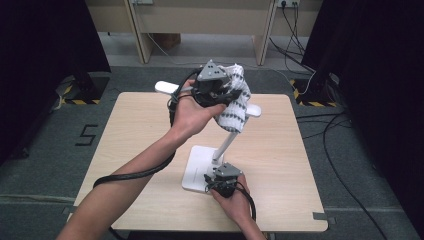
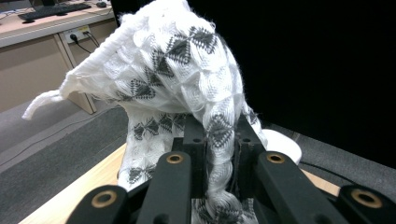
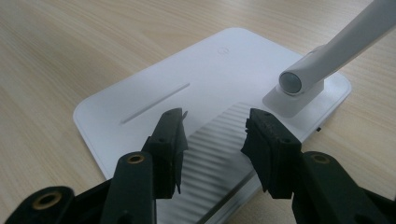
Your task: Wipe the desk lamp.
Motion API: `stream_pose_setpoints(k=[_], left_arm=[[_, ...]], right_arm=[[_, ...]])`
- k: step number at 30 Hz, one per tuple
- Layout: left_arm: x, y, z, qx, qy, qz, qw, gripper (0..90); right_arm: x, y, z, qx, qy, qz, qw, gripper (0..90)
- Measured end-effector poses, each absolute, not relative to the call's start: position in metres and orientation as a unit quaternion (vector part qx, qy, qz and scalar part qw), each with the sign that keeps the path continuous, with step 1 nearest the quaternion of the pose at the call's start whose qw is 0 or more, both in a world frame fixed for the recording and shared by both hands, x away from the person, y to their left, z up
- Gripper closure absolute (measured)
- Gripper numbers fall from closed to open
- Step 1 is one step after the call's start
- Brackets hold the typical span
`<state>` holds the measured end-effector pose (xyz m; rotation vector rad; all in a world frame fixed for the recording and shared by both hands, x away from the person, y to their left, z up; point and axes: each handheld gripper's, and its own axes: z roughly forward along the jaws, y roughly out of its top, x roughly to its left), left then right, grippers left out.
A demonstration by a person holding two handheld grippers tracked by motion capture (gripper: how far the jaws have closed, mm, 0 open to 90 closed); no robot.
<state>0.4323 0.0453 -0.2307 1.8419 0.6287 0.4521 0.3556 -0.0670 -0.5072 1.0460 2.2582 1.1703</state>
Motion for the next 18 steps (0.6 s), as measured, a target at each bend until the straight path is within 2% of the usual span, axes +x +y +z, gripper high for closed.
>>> stream_pose_setpoints(k=[18], left_arm=[[0.429, 0.021, -0.235, 0.785, 0.25, 0.175, 0.539, 79.9]], right_arm=[[0.355, -0.067, -0.507, 0.375, 0.805, 0.417, 0.193, 56.7]])
